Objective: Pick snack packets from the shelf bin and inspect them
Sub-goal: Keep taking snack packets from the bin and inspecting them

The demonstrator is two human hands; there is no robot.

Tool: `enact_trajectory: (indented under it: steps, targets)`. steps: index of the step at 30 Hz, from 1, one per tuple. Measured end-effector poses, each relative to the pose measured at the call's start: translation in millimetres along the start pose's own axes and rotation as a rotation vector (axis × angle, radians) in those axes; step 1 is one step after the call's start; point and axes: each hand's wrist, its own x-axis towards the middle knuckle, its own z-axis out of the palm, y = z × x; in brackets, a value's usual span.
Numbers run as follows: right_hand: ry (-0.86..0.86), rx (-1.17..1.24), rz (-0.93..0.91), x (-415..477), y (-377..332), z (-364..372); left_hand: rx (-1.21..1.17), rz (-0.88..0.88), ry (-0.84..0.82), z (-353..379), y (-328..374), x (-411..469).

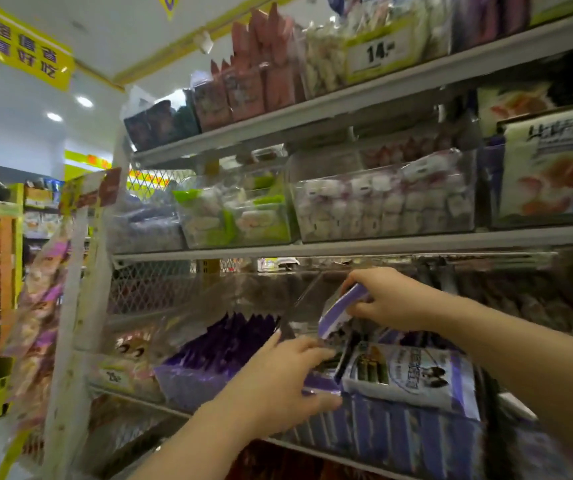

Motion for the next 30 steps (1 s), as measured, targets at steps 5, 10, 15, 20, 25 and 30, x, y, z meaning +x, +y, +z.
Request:
enact_trajectory:
  steps: [5, 10, 15, 20, 25, 30]
  targets:
    - [-0.125, -0.083, 0.069, 38, 16, 3, 0.091, 0.198, -0.065, -1, 1, 18]
    - [-0.275, -0.238, 0.070, 72, 12, 15, 0.239, 0.301, -0.010, -8, -12, 18]
    - [-0.349, -0.371, 0.041, 91, 14, 26, 0.374, 0.431, 0.001, -14, -19, 18]
    - [-0.334, -0.326, 0.032, 100, 23, 19, 0.435, 0.417, 0.131, -12, -25, 16]
    - [-0.287, -0.253, 0.045, 100, 40, 14, 0.340, 0.263, 0.401, -3, -24, 21]
    - [-0.223, -0.225, 0.084, 99, 45, 13, -0.155, -0.159, 0.649, -20, -22, 26]
